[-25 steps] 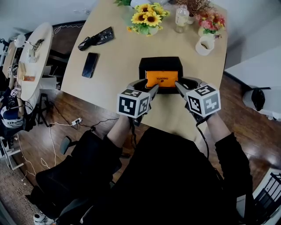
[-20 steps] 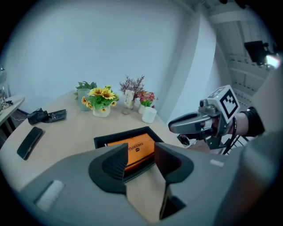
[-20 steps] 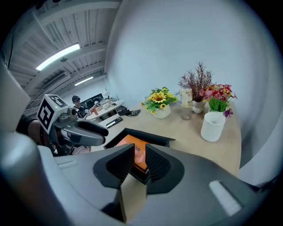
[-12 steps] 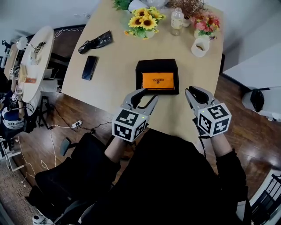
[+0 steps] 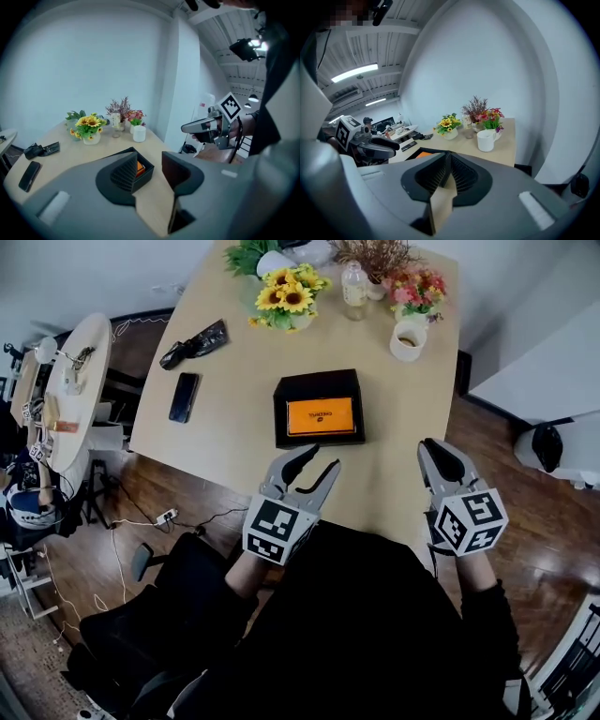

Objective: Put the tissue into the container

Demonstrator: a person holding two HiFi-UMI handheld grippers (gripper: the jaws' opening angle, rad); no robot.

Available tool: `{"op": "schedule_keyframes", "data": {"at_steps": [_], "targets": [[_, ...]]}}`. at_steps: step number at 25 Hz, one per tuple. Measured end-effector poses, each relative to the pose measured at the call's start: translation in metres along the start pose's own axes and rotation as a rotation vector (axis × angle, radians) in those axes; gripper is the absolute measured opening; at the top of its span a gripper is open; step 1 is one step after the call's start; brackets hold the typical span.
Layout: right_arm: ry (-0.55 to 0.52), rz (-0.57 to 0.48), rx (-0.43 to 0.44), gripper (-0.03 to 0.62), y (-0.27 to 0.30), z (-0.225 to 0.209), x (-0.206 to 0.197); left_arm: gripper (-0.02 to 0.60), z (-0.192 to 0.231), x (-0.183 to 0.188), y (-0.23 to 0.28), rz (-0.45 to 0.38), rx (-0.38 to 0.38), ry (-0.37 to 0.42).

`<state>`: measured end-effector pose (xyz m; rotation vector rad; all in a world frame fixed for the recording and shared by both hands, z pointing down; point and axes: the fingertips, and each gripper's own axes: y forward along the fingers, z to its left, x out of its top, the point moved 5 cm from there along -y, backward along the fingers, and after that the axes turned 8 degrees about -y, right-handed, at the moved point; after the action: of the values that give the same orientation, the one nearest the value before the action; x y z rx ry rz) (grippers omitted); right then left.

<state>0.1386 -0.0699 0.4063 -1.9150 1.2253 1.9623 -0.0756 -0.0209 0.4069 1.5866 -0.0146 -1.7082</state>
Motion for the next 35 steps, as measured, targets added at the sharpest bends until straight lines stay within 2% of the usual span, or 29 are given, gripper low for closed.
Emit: {"op": "schedule_keyframes", "data": {"at_steps": [3,5,8,12,19,25,29,35], "targets": [[0.058,-0.050,-0.051,0.028,-0.019,-0.006,0.001,0.138,-0.013,0.006,0.002,-0.017,0.004,0.065],[0.071,-0.082,-0.066,0.025,-0.030,-0.006,0.003,0.137,-0.020,0.012,0.003,-0.032,0.001,0.078],[0.049,-0.128,-0.075,0.025,-0.042,-0.007,0.010,0.136,-0.031,0.029,0.003,-0.093,-0.022,0.076],[0.015,-0.169,-0.087,0.025,-0.051,-0.012,0.015,0.133,-0.042,0.041,0.003,-0.144,-0.041,0.129],[-0.024,-0.208,-0.076,0.025,-0.062,-0.012,0.013,0.130,-0.047,0.036,0.005,-0.146,-0.058,0.115],[-0.092,-0.231,-0.043,0.025,-0.063,0.000,0.013,0.130,-0.053,0.029,0.003,-0.151,-0.082,0.155],[-0.103,-0.208,-0.039,0.025,-0.064,0.005,0.014,0.130,-0.053,0.028,0.003,-0.156,-0.095,0.143],[-0.114,-0.247,-0.040,0.025,-0.063,0.002,0.020,0.129,-0.048,0.027,0.003,-0.151,-0.090,0.118]]}}
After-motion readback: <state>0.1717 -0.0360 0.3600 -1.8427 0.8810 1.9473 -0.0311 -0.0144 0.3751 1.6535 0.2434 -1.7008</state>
